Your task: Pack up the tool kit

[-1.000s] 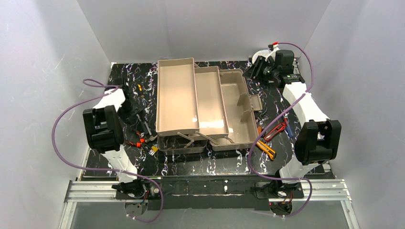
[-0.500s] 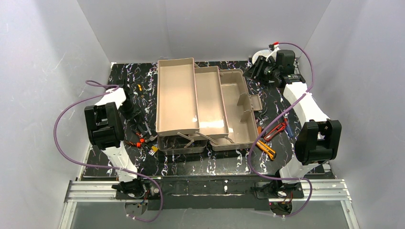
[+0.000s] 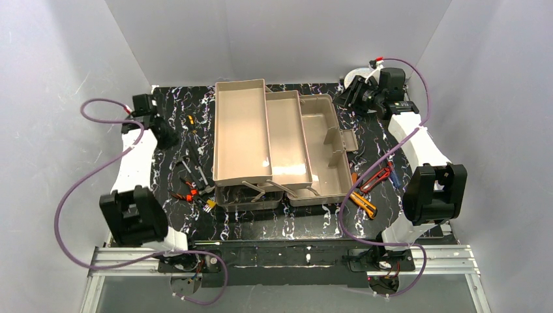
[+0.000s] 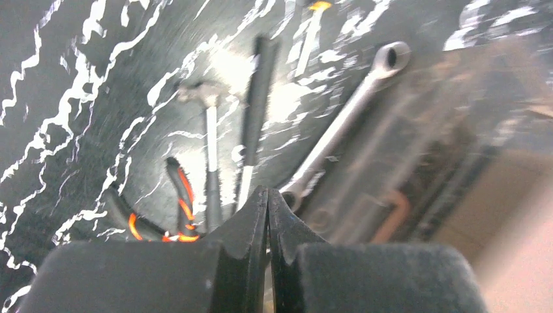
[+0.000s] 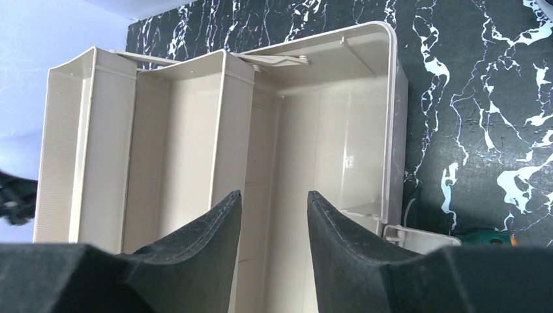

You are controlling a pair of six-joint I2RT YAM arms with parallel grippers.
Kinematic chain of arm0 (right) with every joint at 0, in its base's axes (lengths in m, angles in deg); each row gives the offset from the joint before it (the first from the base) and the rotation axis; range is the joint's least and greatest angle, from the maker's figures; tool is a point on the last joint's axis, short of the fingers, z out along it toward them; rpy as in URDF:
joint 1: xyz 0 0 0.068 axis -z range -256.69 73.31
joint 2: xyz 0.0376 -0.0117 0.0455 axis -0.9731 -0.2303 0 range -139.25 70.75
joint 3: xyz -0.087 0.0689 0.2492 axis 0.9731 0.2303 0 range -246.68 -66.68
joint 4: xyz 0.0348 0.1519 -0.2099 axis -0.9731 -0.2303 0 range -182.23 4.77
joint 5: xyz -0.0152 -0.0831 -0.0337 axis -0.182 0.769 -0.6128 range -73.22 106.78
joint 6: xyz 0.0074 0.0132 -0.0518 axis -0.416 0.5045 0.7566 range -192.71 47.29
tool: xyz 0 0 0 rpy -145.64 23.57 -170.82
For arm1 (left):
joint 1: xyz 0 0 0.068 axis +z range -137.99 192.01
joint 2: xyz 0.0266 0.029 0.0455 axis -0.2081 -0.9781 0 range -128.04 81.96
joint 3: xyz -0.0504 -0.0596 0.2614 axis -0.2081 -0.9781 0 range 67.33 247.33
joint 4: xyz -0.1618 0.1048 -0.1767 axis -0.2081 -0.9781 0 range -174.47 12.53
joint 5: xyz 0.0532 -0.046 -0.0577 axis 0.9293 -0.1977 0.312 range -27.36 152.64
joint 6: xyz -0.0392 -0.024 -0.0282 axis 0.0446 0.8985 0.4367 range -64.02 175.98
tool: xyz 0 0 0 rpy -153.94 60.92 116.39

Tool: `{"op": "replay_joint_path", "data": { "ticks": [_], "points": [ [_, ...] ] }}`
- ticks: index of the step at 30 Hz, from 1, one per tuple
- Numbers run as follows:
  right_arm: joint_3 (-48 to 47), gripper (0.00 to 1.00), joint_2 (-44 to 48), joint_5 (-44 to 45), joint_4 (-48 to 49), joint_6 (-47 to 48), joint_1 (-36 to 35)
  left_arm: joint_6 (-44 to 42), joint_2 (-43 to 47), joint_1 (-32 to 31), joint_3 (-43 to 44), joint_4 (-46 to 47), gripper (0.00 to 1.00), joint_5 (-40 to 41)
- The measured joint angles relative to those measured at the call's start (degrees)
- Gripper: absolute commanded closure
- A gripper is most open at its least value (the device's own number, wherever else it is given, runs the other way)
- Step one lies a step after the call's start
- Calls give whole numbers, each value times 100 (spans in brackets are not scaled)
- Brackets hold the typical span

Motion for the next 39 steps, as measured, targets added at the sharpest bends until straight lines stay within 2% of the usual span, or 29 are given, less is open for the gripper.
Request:
{"op": "replay_joint_path", "data": {
  "ticks": [4, 5, 7, 8, 9, 12, 16, 21, 25, 29, 36, 39],
  "points": [
    [0, 50, -17, -59, 15, -13, 17, 55, 807, -4, 435, 153, 100, -415],
    [0, 50, -31, -76, 17, -17, 17, 98, 999, -4, 518, 234, 91, -570],
    [0, 50, -70, -127, 39, -22, 20, 149, 1235, -13, 645, 332, 54, -800],
    [0, 50, -92, -151, 50, -26, 20, 138, 1298, -22, 704, 350, 41, -874],
    [0, 50, -114, -170, 57, -35, 17, 166, 1329, -24, 758, 363, 32, -925],
    [0, 50, -149, -197, 61, -59, 20, 87, 1200, -48, 761, 245, 24, -857],
    [0, 50, -155, -208, 83, -83, 17, 11, 568, -37, 647, -92, 17, -570],
    [0, 50, -155, -232, 94, -116, 20, -192, -365, 42, 286, -350, 24, -369],
    [0, 50, -155, -271, 96, -122, 17, -293, -898, 85, 28, -426, 33, -203],
    [0, 50, -155, -271, 105, -122, 20, -323, -1423, 109, 59, -356, 43, -168],
    [2, 50, -153, -271, 116, -122, 22, -387, -2334, 109, 232, -240, 49, 2],
    [2, 50, -153, -282, 125, -127, 28, -409, -2437, 109, 293, -304, 56, 68]
  ]
}}
